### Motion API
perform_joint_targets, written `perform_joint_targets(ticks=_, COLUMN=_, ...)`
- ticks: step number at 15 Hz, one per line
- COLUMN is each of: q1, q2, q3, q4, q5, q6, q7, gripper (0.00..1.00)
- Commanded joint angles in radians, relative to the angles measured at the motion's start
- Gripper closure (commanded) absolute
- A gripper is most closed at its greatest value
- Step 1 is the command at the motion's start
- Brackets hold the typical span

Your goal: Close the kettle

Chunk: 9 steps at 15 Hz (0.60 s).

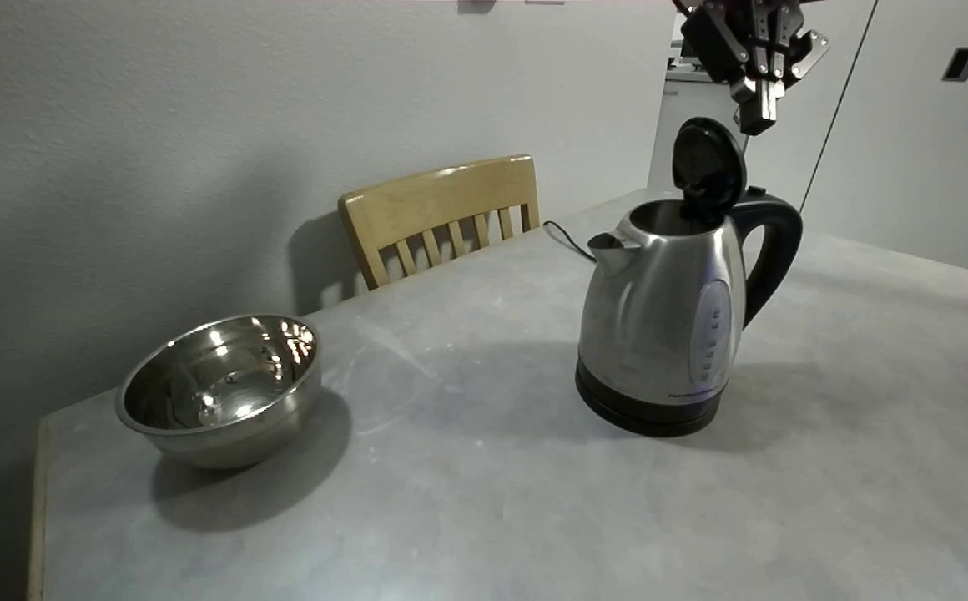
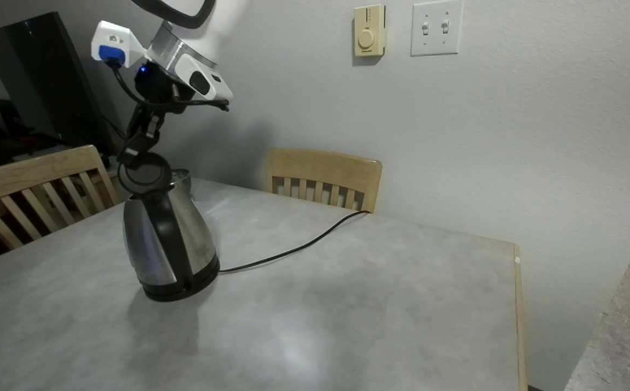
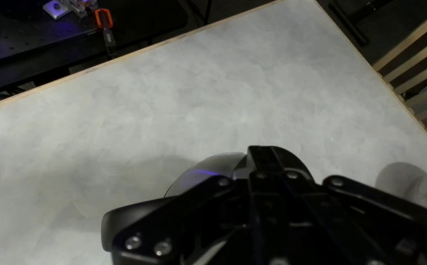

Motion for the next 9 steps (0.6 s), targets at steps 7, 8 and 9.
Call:
perform_joint_targets(ticks=7, q1=0.001, q2=0.117, q3=0.023, q4=0.153, q5=-0.012, q6=-0.160, q7=0.021, gripper=0.99)
perform_joint_targets(ticks=8, q1=0.001, q2=0.124, q3=0.024, q4=0.163, q5=-0.013, q6=-0.173, q7=0.018, gripper=0.99)
perform_joint_targets(ticks=9, q1=0.001, q2=0.126, q3=0.025, q4=0.168, q5=-0.013, q6=-0.176, q7=0.017, gripper=0.99)
